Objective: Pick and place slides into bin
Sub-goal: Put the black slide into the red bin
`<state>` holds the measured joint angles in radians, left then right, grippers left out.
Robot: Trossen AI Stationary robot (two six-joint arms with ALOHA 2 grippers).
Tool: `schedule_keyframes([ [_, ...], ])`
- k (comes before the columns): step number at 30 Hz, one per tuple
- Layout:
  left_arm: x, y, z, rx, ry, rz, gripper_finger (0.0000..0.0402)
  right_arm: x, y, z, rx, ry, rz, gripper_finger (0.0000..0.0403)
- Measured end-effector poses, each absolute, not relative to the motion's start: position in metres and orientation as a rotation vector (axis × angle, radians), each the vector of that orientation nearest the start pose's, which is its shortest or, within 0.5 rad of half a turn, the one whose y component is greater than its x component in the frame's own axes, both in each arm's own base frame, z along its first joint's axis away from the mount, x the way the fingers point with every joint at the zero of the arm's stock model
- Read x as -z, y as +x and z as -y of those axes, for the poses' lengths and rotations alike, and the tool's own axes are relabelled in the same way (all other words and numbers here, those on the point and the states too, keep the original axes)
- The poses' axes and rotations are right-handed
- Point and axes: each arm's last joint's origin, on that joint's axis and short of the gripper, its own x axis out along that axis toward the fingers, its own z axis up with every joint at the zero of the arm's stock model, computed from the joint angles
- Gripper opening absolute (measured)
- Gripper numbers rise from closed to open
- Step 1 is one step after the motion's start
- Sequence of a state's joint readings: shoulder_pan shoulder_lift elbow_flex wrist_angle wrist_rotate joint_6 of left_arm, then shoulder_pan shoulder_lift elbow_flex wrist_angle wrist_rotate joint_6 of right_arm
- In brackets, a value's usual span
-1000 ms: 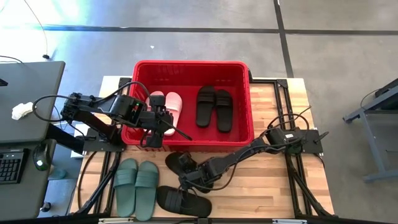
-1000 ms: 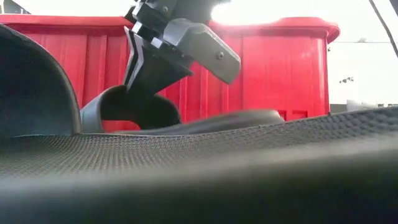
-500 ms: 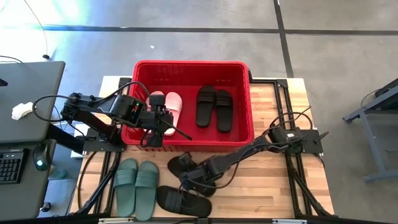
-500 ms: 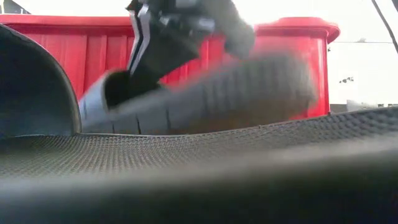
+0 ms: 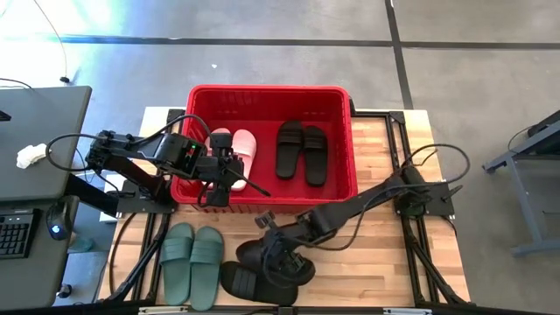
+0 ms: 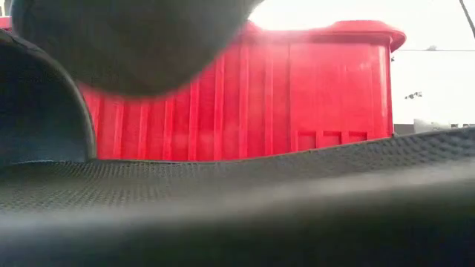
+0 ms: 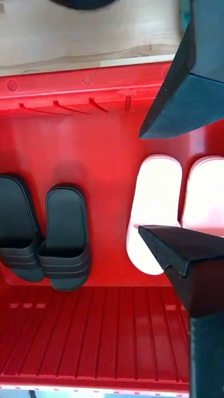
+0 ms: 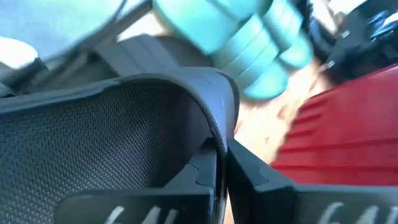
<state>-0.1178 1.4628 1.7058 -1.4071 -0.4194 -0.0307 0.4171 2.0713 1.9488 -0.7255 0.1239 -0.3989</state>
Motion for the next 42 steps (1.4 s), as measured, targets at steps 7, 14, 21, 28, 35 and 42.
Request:
schedule_keyframes([
  [7, -0.397, 0.252, 0.018, -0.286, 0.283, -1.121, 0.0221, -0.359, 0.389, -0.177, -0.485, -0.489, -0.604, 0.0],
  [14, -0.397, 0.252, 0.018, -0.295, 0.288, -1.119, 0.0221, -0.427, 0.34, -0.159, -0.484, -0.393, -0.435, 0.0],
  [21, -0.397, 0.252, 0.017, -0.301, 0.292, -1.118, 0.0221, -0.475, 0.294, -0.135, -0.384, -0.311, -0.323, 0.0],
  [28, -0.397, 0.252, 0.017, -0.318, 0.296, -1.115, 0.0221, -0.485, 0.268, -0.113, -0.073, -0.382, -0.387, 0.0],
  [35, -0.397, 0.252, 0.017, -0.341, 0.284, -1.106, 0.0221, -0.475, 0.259, -0.092, 0.328, -0.531, -0.531, 0.0],
  [42, -0.397, 0.252, 0.016, -0.318, 0.362, -1.119, 0.0221, -0.468, 0.265, -0.048, 0.618, -0.487, -0.632, 0.0],
])
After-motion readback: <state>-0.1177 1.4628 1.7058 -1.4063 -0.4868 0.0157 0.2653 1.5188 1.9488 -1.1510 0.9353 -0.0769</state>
